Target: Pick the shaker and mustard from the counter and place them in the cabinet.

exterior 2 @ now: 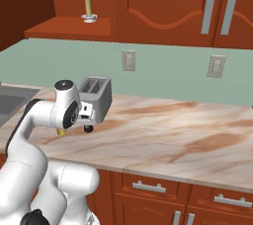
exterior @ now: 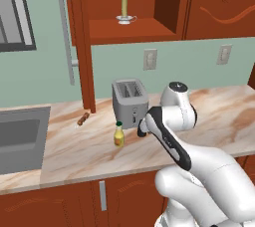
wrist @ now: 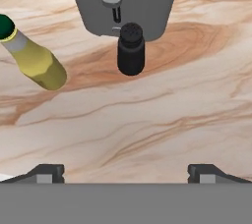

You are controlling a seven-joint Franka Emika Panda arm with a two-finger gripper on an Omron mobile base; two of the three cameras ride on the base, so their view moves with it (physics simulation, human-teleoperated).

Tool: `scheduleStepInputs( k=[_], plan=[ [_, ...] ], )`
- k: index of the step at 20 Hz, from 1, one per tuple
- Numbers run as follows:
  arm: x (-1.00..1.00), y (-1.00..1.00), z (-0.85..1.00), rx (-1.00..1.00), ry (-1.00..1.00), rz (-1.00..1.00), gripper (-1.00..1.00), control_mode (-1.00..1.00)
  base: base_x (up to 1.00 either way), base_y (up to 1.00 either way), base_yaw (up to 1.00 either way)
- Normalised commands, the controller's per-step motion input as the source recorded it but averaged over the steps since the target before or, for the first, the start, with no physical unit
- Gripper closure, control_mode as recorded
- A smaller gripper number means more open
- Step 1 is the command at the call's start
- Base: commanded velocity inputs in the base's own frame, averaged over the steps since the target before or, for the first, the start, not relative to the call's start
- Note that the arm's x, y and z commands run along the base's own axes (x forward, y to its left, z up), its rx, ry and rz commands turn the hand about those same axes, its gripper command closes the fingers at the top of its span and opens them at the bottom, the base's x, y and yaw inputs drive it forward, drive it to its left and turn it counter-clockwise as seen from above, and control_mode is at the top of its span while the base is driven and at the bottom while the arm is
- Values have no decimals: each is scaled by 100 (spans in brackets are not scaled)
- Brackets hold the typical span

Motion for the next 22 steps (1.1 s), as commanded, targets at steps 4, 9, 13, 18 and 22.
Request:
scheduleStepInputs(
  k=[4,9,13,18,22],
  plan=[
    [16,11,-26,0,0,0,-100,-100,0,0,0],
    [18,5,-24,0,0,0,-100,-100,0,0,0],
    [20,0,-19,0,0,0,-100,-100,0,0,0],
    [22,0,-18,1,0,0,-100,-100,0,0,0],
    [19,2,-14,3,0,0,-100,-100,0,0,0]
  ],
)
